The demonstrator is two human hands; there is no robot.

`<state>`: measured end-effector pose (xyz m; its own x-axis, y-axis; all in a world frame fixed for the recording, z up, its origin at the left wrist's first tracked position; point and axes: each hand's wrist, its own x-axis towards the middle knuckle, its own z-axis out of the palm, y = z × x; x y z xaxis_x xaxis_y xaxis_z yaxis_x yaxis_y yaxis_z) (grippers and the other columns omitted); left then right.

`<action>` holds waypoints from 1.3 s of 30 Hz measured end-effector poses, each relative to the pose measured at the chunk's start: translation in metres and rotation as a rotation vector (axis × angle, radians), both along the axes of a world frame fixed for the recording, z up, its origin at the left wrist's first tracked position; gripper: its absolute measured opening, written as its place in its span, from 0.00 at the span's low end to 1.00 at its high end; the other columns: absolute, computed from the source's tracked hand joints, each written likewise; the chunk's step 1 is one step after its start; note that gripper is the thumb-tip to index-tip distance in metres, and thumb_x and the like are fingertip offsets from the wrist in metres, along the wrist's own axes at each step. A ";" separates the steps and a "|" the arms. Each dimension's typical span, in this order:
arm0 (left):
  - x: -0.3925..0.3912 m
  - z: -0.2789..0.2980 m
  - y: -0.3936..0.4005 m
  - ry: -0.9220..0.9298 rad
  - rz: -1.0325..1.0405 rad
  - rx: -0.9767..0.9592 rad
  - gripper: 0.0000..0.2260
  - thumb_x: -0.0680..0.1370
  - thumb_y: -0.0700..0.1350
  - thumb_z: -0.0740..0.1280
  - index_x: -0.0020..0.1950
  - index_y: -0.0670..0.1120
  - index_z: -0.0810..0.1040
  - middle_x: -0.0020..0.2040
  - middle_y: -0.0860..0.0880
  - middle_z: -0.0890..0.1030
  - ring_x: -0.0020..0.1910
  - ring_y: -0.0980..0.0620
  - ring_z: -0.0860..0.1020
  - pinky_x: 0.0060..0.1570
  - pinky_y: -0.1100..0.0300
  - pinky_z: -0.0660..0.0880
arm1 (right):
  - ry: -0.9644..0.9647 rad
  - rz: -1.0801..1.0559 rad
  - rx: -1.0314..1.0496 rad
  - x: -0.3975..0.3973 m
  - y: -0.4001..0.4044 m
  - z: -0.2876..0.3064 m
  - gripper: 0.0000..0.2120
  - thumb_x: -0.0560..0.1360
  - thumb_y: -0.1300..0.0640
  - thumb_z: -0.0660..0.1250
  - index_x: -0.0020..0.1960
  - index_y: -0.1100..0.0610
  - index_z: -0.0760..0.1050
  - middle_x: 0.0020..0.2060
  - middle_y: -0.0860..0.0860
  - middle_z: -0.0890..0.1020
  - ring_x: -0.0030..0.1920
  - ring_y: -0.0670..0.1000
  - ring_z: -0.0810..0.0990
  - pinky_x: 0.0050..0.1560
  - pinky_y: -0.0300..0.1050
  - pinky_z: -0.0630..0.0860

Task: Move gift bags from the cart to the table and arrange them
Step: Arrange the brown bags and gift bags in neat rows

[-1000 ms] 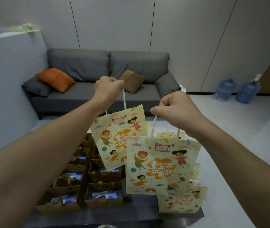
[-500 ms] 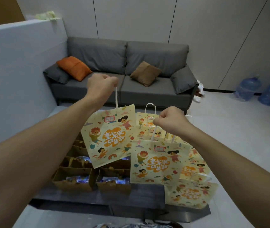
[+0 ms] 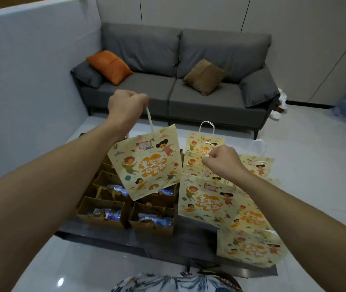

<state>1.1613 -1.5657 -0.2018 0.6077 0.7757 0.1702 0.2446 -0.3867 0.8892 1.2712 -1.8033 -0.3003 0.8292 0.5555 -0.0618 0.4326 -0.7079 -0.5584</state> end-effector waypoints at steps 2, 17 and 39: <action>0.005 -0.004 0.001 0.008 0.009 -0.007 0.12 0.70 0.45 0.68 0.26 0.47 0.74 0.24 0.52 0.70 0.29 0.52 0.67 0.34 0.57 0.65 | 0.018 0.023 -0.005 0.007 0.003 -0.014 0.19 0.74 0.57 0.69 0.26 0.58 0.70 0.23 0.54 0.71 0.32 0.55 0.80 0.59 0.48 0.78; 0.021 -0.034 0.009 0.107 0.047 -0.035 0.11 0.73 0.44 0.67 0.33 0.39 0.76 0.30 0.45 0.70 0.33 0.48 0.68 0.36 0.55 0.68 | 0.070 0.055 -0.119 0.049 0.022 -0.085 0.21 0.77 0.51 0.70 0.28 0.57 0.74 0.28 0.52 0.77 0.36 0.51 0.80 0.41 0.45 0.75; 0.027 -0.002 -0.018 0.007 -0.027 0.059 0.12 0.70 0.45 0.67 0.31 0.39 0.78 0.25 0.50 0.71 0.29 0.54 0.68 0.33 0.57 0.68 | 0.146 0.178 0.127 0.023 0.043 -0.014 0.30 0.75 0.43 0.72 0.74 0.49 0.69 0.62 0.47 0.78 0.57 0.50 0.79 0.48 0.43 0.78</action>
